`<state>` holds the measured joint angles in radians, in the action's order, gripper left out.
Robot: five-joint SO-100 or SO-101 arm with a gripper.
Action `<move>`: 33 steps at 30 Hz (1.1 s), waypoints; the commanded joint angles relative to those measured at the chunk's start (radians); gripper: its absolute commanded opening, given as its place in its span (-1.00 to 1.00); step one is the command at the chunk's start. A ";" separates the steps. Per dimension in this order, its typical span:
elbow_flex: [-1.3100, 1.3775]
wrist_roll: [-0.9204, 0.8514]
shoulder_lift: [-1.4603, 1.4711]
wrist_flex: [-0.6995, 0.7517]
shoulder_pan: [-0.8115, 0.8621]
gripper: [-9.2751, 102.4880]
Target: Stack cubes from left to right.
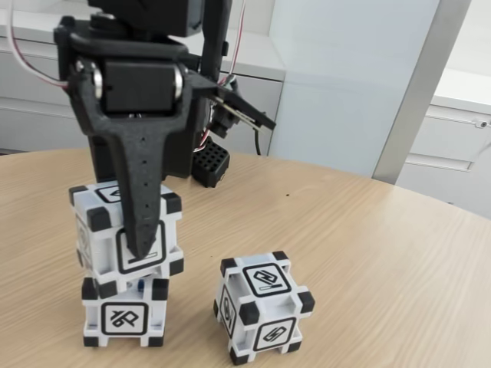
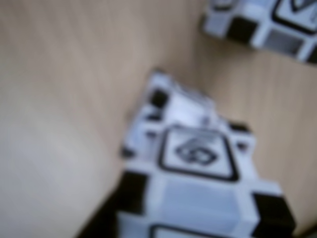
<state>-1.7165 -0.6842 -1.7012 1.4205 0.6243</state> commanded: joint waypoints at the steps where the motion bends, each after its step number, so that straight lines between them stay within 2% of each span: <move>1: 0.017 0.008 -0.032 0.008 0.002 -0.42; 7: 0.015 0.000 -0.032 0.012 0.002 -0.42; 13: 0.003 -0.075 -0.031 0.114 0.002 -0.36; 26: 0.017 -0.069 -0.031 0.117 0.002 -0.18; 33: 0.018 -0.026 -0.032 0.117 0.003 -0.14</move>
<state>-1.7211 -0.7271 -1.7012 1.5294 0.6167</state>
